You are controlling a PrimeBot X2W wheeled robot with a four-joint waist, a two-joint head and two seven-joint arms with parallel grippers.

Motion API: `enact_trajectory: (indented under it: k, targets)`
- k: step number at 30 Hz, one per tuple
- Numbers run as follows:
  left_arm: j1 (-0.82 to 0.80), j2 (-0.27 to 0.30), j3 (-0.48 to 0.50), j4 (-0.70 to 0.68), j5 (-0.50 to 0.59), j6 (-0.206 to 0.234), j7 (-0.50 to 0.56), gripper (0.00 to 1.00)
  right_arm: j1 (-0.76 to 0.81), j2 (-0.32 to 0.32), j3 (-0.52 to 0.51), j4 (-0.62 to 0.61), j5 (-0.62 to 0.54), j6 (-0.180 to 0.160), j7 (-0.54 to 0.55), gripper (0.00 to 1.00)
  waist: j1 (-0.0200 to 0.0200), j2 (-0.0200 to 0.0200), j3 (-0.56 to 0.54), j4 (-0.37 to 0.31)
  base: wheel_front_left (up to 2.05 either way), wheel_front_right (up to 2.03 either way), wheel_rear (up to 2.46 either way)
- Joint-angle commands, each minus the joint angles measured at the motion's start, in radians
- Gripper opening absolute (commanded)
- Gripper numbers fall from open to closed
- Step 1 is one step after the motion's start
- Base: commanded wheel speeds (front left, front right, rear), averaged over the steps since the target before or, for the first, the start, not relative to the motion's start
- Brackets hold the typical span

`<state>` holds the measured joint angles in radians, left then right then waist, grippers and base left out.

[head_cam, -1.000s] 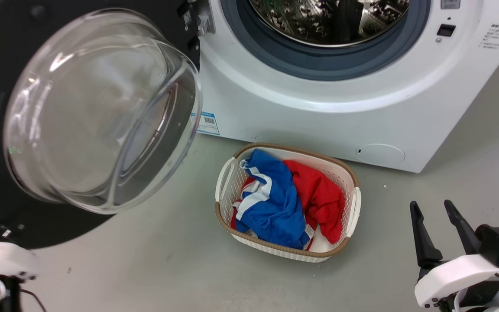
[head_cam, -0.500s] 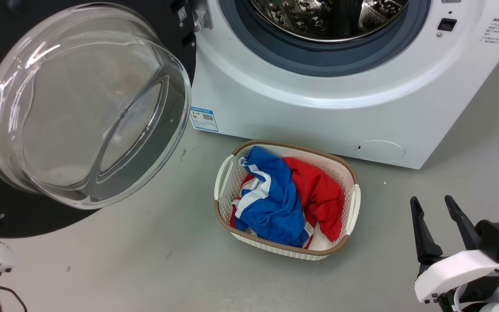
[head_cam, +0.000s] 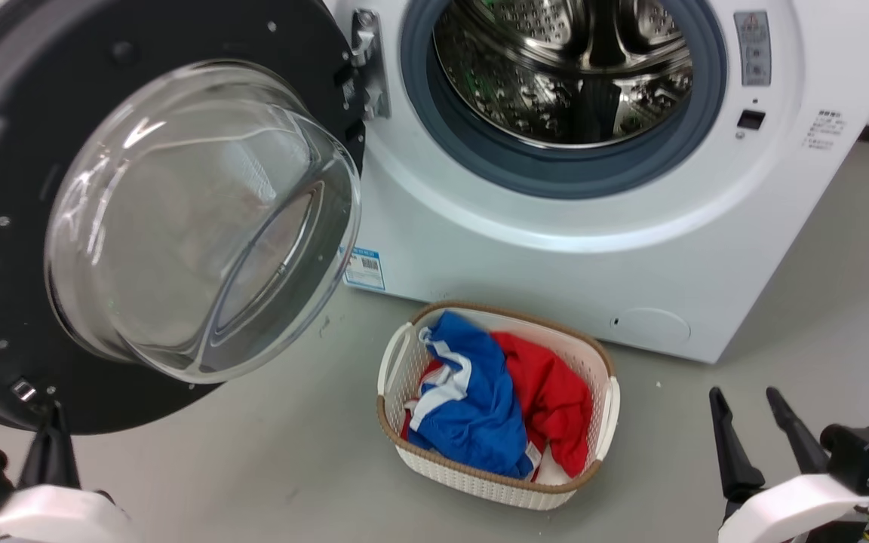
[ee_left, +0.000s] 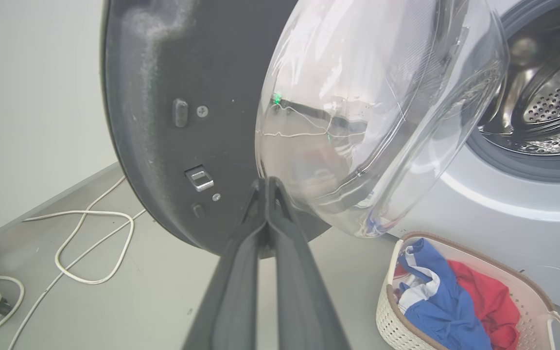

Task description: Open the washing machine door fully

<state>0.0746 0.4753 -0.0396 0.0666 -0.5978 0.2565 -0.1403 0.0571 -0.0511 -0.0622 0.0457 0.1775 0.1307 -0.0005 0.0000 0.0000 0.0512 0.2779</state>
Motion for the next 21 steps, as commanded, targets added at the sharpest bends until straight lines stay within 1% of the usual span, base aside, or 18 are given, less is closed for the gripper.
enact_trajectory:
  k: [1, 4, 8, 12, 13, 14, 15, 16, 17, 21]
  targets:
    - [0.032, -0.009, -0.014, -0.034, 0.01, 0.014, 0.013, 0.0, 0.018, 0.001, 0.004, 0.008, 0.011, 0.0, -0.009, 1.0, 0.0, 0.0, -0.042, 0.013, 0.0, 0.0, 0.0]
    - [0.069, -0.02, -0.046, -0.099, 0.023, 0.03, 0.038, 0.0, 0.028, 0.001, 0.005, 0.013, 0.026, 0.0, -0.015, 1.0, 0.0, 0.0, -0.056, 0.019, 0.0, 0.0, 0.0]
    - [0.096, -0.039, -0.117, -0.163, 0.047, 0.022, 0.062, 0.0, 0.041, 0.001, 0.007, 0.017, 0.031, 0.0, -0.018, 1.0, 0.0, 0.0, -0.068, 0.023, 0.0, 0.0, 0.0]
    - [0.08, -0.054, -0.181, -0.193, 0.074, 0.01, 0.082, 0.0, 0.04, 0.001, 0.011, 0.009, 0.032, 0.0, -0.023, 1.0, 0.0, 0.0, -0.075, 0.013, 0.0, 0.0, 0.0]
    - [0.071, -0.058, -0.197, -0.198, 0.08, 0.007, 0.085, 0.04, 0.04, 0.001, 0.011, 0.007, 0.032, 0.0, -0.023, 1.0, 0.0, 0.0, -0.075, 0.008, 0.0, 0.0, 0.0]
    - [0.064, -0.065, -0.208, -0.2, 0.085, 0.002, 0.088, 0.23, 0.039, 0.001, 0.012, 0.004, 0.032, 0.0, -0.024, 1.0, 0.0, 0.0, -0.076, 0.002, 0.0, 0.0, 0.0]
    - [0.057, -0.066, -0.221, -0.199, 0.092, 0.001, 0.09, 0.39, 0.039, 0.001, 0.014, 0.001, 0.028, 0.0, -0.023, 1.0, 0.0, 0.0, -0.077, -0.005, 0.0, 0.0, 0.0]
    - [0.049, -0.065, -0.23, -0.198, 0.099, -0.001, 0.091, 0.67, 0.038, 0.001, 0.014, -0.002, 0.027, 0.0, -0.024, 1.0, 0.0, 0.0, -0.077, -0.013, 0.0, 0.0, 0.0]
    - [0.041, -0.069, -0.236, -0.196, 0.103, -0.003, 0.09, 1.0, 0.038, 0.001, 0.017, -0.005, 0.024, 0.0, -0.023, 1.0, 0.0, 0.0, -0.079, -0.022, 0.0, 0.0, 0.0]
    - [0.009, -0.072, -0.262, -0.181, 0.127, -0.008, 0.08, 1.0, 0.04, 0.001, 0.016, -0.019, 0.013, 0.0, -0.02, 1.0, 0.0, 0.0, -0.086, -0.061, 0.0, 0.0, 0.0]
